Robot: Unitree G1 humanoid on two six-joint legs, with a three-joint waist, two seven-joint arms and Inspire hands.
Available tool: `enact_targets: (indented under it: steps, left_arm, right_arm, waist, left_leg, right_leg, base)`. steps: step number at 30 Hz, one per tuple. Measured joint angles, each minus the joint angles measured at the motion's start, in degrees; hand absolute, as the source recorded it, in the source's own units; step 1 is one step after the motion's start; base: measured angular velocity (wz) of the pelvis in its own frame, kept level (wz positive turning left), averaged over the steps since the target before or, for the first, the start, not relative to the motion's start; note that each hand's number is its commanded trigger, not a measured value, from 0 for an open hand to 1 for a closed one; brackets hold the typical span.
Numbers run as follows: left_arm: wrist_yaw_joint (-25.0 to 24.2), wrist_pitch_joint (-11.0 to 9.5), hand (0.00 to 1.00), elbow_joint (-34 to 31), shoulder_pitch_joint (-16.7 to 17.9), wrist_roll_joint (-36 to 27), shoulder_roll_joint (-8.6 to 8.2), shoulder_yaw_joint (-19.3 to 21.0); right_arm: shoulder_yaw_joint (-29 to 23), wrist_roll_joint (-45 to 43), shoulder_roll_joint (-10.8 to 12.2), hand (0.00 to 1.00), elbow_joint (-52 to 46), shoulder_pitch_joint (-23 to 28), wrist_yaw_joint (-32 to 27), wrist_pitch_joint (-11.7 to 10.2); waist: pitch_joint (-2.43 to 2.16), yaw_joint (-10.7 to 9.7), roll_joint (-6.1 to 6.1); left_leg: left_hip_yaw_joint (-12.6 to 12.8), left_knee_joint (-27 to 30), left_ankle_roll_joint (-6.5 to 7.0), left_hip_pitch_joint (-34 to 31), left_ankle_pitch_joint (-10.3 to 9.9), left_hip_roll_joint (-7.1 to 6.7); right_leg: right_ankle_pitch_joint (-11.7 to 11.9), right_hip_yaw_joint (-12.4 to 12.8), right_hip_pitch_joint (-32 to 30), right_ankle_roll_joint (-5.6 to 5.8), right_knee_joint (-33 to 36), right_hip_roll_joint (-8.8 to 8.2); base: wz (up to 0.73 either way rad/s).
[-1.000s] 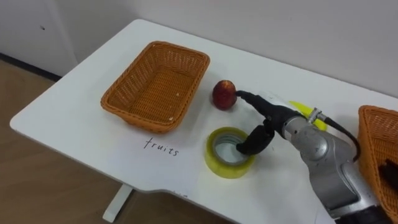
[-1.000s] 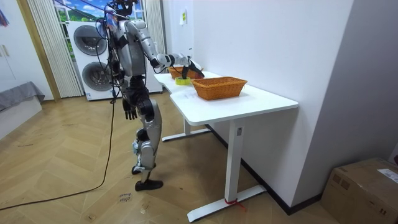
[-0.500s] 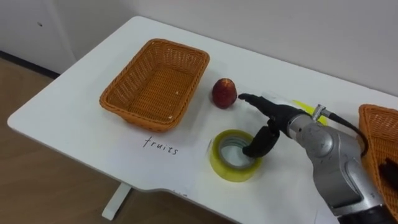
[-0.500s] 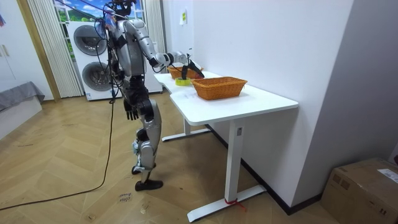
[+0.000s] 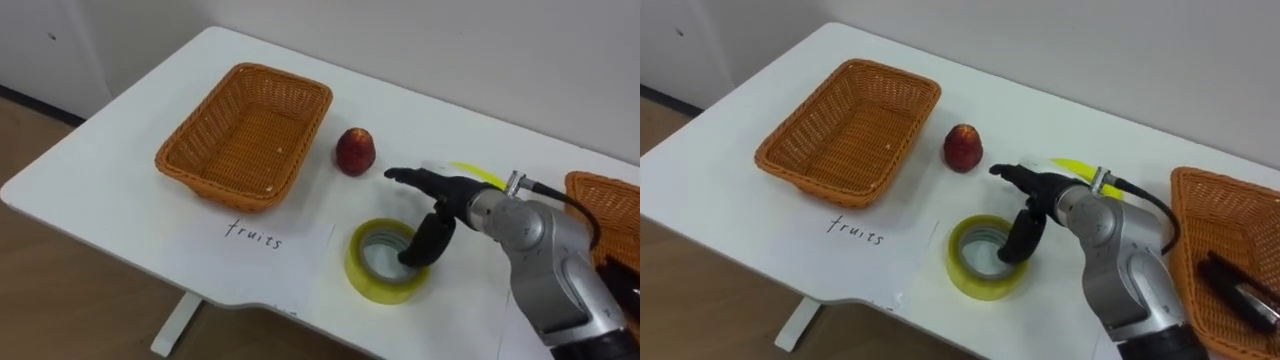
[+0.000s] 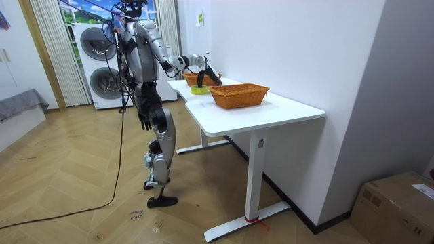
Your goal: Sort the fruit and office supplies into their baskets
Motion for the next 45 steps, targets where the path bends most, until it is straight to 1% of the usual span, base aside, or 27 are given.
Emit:
enact_targets:
  steps: [3,9,10,11,12,14,16,18,20,26,28,30,33,34,35,37,39,40,42,45]
  left_arm:
    - [0.0,-0.3,0.00,0.1,0.0,0.0,0.14,0.0]
    - [0.1,-0.5,0.00,0.1,0.0,-0.1,0.18,-0.2]
    - [0.1,-0.5,0.00,0.1,0.0,-0.1,0.19,-0.2]
    - [0.1,-0.5,0.00,0.1,0.0,-0.1,0.19,-0.2]
    - [0.1,-0.5,0.00,0.1,0.0,-0.2,0.19,-0.1]
    - [0.2,-0.5,0.00,0.1,0.0,-0.4,0.19,-0.1]
    - [0.7,-0.5,0.00,0.1,0.0,-0.4,0.19,-0.1]
    - [0.8,-0.5,0.00,0.1,0.0,-0.4,0.34,-0.1]
    - [0.8,-0.4,0.00,0.1,0.0,-0.4,0.37,-0.1]
    - [1.1,-0.5,0.00,0.1,-0.1,-0.5,0.36,-0.2]
    - [1.1,-0.5,0.00,0.1,-0.2,-0.5,0.36,-0.2]
    - [1.2,-0.5,0.00,0.1,-0.2,-0.6,0.36,-0.2]
    - [1.3,-0.5,0.00,0.1,-0.2,-1.1,0.60,-0.3]
    - [1.2,-0.5,0.00,0.2,-0.2,-1.1,0.79,-0.2]
    - [1.3,-0.5,0.00,0.4,-0.3,-1.3,0.96,-0.3]
    - [1.4,-0.6,0.00,1.0,-0.5,-2.4,1.31,-0.9]
    - [1.8,-1.2,0.00,2.3,-0.8,-3.6,1.66,-1.4]
    - [2.2,-1.8,0.00,3.3,-1.2,-4.1,1.72,-1.4]
    - [2.3,-2.1,0.00,4.6,-1.5,-5.0,1.88,-1.6]
    - [2.4,-2.2,0.00,4.8,-1.5,-5.6,2.17,-2.5]
  right_arm:
    - [0.0,-1.0,0.0,0.00,0.0,0.0,1.4,0.0]
    - [0.2,-1.0,0.0,0.00,0.1,0.4,3.0,0.0]
    - [0.2,-0.9,0.0,0.53,0.1,0.8,3.2,0.0]
    - [0.3,-0.9,0.0,0.84,0.1,1.2,3.6,0.0]
    - [0.3,-0.9,0.0,1.00,0.2,1.3,3.8,0.0]
    - [0.4,-0.9,0.0,1.00,0.3,1.6,4.1,0.0]
    - [0.4,-1.0,0.0,1.00,0.2,1.7,3.5,-0.1]
    - [0.2,-1.3,0.0,1.00,0.2,1.5,1.9,-0.1]
    - [0.2,-1.5,0.0,1.00,0.2,1.4,1.6,0.0]
    - [0.9,-1.5,0.0,1.00,0.8,1.9,1.7,0.1]
    - [1.0,-1.5,0.0,1.00,0.8,1.9,1.6,0.1]
    - [1.2,-1.4,-0.1,1.00,0.8,1.9,1.7,0.2]
    - [1.7,-1.3,-0.1,1.00,0.7,1.9,1.6,0.0]
    - [2.2,-1.5,-0.1,1.00,0.6,1.9,1.6,0.0]
    - [2.4,-1.4,-0.1,1.00,0.6,1.9,1.8,-0.2]
    - [2.4,-1.4,-0.1,1.00,0.6,1.9,2.0,-0.4]
    - [2.4,-1.5,-0.1,1.00,0.4,2.0,2.0,-0.8]
    - [2.4,-1.5,-0.1,1.00,0.0,2.1,2.1,-1.0]
    - [2.4,-1.5,-0.1,1.00,-0.7,2.6,2.1,-1.5]
    - [2.4,-1.5,-0.1,1.00,-1.7,3.2,2.0,-1.5]
  waist:
    - [0.12,0.0,-0.04]
    - [0.16,0.1,0.03]
    - [0.16,0.1,0.03]
    - [0.15,0.3,0.03]
    - [0.15,0.3,0.09]
    - [0.22,0.2,0.22]
    - [0.18,0.3,0.32]
    - [0.04,0.4,0.40]
    - [-0.18,0.3,0.52]
    - [-0.16,0.3,1.12]
    - [-0.23,0.2,1.25]
    - [-0.27,0.2,1.22]
    - [-0.45,0.2,0.95]
    - [-0.56,0.2,0.78]
    - [-0.61,0.1,0.66]
    - [-0.58,-0.2,0.62]
    - [-0.54,-0.4,0.69]
    - [-0.42,-0.4,0.82]
    - [-0.37,-1.4,0.88]
    - [-0.35,-2.0,0.91]
  left_leg:
    - [0.1,0.0,0.01,0.0,0.0,-0.02]
    - [0.3,-0.1,0.00,0.5,0.0,0.05]
    - [0.4,-0.2,0.00,0.7,0.0,0.06]
    - [0.8,-0.6,0.00,0.9,0.0,0.11]
    - [0.8,-0.7,0.00,1.0,0.0,0.13]
    - [1.1,-0.6,0.00,1.5,0.0,0.15]
    - [1.4,-1.0,0.01,1.9,0.0,0.21]
    - [1.5,-1.7,0.01,2.0,0.0,0.24]
    - [1.5,-1.6,0.01,2.2,0.0,0.24]
    - [1.6,-1.8,0.00,2.9,0.0,0.32]
    - [1.6,-1.9,0.00,2.9,0.0,0.33]
    - [1.9,-1.9,0.00,2.8,0.0,0.36]
    - [3.0,-1.8,0.00,2.6,0.0,0.56]
    - [3.2,-1.8,-0.01,2.6,0.0,0.87]
    - [3.5,-1.8,-0.02,2.7,0.0,0.87]
    - [4.0,-1.8,-0.01,2.8,0.0,0.87]
    - [4.4,-1.9,0.00,2.7,0.0,0.91]
    - [4.8,-2.1,0.00,2.6,0.0,0.93]
    - [4.9,-2.5,0.00,2.6,0.0,0.95]
    - [5.1,-2.6,0.00,2.6,0.0,0.98]
  right_leg:
    - [0.0,0.4,-0.1,-0.06,0.0,0.07]
    - [0.1,0.4,0.0,-0.07,0.0,0.14]
    - [0.1,0.6,0.0,-0.07,0.0,0.16]
    - [0.1,1.0,0.0,-0.07,0.0,0.19]
    - [0.1,1.1,0.0,-0.07,0.0,0.18]
    - [0.1,1.4,0.1,-0.07,0.0,0.17]
    - [0.0,2.1,0.2,-0.07,0.0,0.25]
    - [0.1,2.4,0.3,-0.07,0.0,0.31]
    - [0.0,2.4,0.3,-0.07,-0.1,0.33]
    - [0.0,3.4,0.7,-0.07,-0.2,0.53]
    - [0.0,3.5,0.7,-0.07,-0.2,0.53]
    - [0.0,3.7,0.4,-0.07,-0.1,0.54]
    - [0.1,4.3,-0.2,-0.08,0.0,0.63]
    - [0.1,4.9,-0.3,-0.11,0.0,0.70]
    - [0.1,5.3,-0.3,-0.16,0.0,0.77]
    - [0.2,5.6,-0.4,-0.17,0.1,0.77]
    - [0.2,6.4,-0.8,-0.21,0.2,0.89]
    - [0.5,6.8,-1.0,-0.25,0.3,1.01]
    - [0.6,6.9,-1.0,-0.25,0.3,1.00]
    - [0.6,6.9,-1.2,-0.25,0.3,1.02]
  base:
    - [-0.05]
    - [0.00]
    - [-0.07]
    - [-0.11]
    - [-0.10]
    - [-0.10]
    - [-0.12]
    - [-0.05]
    - [0.00]
    - [0.00]
    - [-0.02]
    - [-0.06]
    - [-0.13]
    - [-0.15]
    - [-0.14]
    - [-0.10]
    - [-0.17]
    - [-0.15]
    - [-0.07]
    - [-0.04]
